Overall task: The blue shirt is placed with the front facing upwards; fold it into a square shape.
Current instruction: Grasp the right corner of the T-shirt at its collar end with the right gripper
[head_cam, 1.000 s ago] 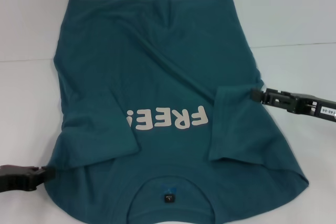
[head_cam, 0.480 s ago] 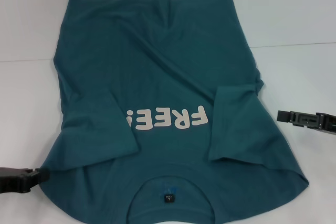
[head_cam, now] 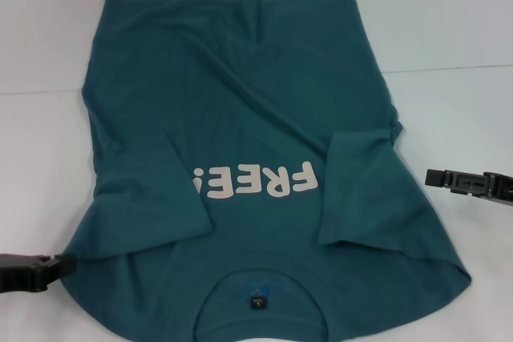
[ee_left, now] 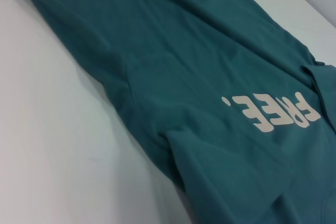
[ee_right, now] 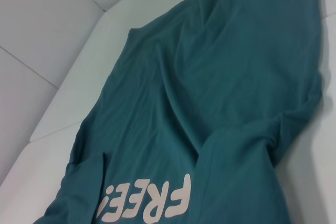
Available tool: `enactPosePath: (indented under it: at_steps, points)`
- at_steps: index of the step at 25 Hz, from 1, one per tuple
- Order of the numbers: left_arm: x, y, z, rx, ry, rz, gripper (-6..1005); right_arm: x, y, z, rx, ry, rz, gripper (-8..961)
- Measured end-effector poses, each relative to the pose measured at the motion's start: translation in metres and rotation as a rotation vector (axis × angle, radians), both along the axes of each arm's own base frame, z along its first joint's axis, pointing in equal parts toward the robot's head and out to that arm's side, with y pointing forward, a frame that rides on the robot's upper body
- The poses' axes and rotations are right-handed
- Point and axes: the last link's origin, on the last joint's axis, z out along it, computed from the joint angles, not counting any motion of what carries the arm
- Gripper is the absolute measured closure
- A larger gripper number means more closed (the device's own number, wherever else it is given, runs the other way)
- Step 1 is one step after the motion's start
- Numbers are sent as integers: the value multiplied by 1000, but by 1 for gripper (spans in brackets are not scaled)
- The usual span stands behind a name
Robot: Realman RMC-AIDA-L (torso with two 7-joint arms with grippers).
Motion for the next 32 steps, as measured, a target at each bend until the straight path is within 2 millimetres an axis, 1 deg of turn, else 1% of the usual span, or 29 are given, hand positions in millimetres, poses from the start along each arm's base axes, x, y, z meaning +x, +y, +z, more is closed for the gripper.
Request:
enactPosePath:
  at_steps: [5, 13, 21, 26, 32]
  points:
    - [1, -1, 1, -8, -9, -3, 988, 0, 1, 0, 3, -3, 2, 40]
    - [2, -4, 11, -1, 3, -1, 989, 1, 2, -2, 7, -10, -7, 40]
    - [2, -4, 11, 3, 7, 0, 990, 5, 4, -3, 20, -23, -34, 40]
    - [1, -3, 11, 5, 4, 2, 988, 6, 5, -10, 11, -27, -52, 40]
    - [2, -2, 10, 7, 1, 0, 990, 7, 8, -24, -23, -57, -72, 41]
